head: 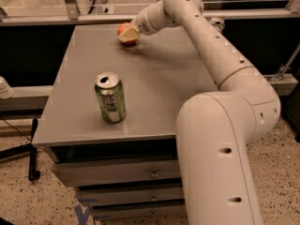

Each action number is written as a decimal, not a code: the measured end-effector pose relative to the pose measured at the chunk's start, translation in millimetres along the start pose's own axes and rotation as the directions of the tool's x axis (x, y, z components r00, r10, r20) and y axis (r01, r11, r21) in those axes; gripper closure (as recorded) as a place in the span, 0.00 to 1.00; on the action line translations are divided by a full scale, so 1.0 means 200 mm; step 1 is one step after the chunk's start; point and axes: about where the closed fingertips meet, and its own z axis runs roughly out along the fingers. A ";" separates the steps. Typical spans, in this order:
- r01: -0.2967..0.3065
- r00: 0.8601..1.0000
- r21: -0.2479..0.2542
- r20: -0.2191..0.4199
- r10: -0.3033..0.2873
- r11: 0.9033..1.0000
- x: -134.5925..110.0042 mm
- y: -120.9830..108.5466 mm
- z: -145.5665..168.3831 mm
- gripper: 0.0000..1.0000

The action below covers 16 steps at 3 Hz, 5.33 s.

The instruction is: Move apple near green can

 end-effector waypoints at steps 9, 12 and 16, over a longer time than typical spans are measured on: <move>0.356 0.933 -0.454 0.221 -0.283 0.817 0.26 1.22 -1.00 0.85; 0.404 0.915 -0.485 0.225 -0.336 0.775 0.23 1.27 -1.01 0.16; 0.357 0.933 -0.331 0.088 -0.348 0.874 0.40 1.01 -1.31 0.00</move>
Offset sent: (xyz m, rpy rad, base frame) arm -0.1089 -0.0792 0.0590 0.0634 -0.0246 0.0435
